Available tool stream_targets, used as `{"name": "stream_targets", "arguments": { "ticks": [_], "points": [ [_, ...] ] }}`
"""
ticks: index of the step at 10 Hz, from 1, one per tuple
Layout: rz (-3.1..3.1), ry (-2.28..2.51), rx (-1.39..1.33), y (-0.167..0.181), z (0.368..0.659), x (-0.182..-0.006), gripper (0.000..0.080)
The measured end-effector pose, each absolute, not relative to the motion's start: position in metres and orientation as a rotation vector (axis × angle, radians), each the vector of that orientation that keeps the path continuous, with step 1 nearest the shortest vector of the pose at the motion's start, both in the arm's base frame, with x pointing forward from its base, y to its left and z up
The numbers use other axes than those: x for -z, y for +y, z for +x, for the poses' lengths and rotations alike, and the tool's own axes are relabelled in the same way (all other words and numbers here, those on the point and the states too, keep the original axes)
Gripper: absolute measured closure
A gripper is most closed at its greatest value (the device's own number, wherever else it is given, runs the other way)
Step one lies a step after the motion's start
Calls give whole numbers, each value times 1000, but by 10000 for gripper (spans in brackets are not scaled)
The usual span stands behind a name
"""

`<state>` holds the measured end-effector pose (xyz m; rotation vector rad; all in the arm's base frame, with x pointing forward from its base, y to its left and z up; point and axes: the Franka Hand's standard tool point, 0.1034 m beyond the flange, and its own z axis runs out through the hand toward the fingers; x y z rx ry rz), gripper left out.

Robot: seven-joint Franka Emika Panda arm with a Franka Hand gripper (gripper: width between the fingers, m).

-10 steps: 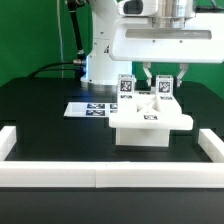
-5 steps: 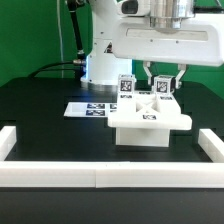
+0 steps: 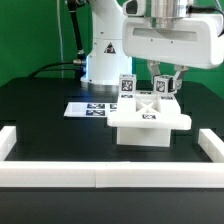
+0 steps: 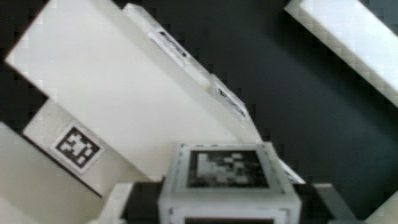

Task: Assemble chair

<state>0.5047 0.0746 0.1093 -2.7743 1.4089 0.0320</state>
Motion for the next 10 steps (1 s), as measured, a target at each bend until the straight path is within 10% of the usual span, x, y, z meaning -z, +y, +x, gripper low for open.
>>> {"name": "stream_targets", "arguments": {
  "ticks": [4,6,10],
  "points": [
    [-2702,1531,-39,76,505,-109,498],
    [-2727,1486,-39,76,504,-109,234],
    [-2964,950,-26,76,505,-109,154]
  ]
}}
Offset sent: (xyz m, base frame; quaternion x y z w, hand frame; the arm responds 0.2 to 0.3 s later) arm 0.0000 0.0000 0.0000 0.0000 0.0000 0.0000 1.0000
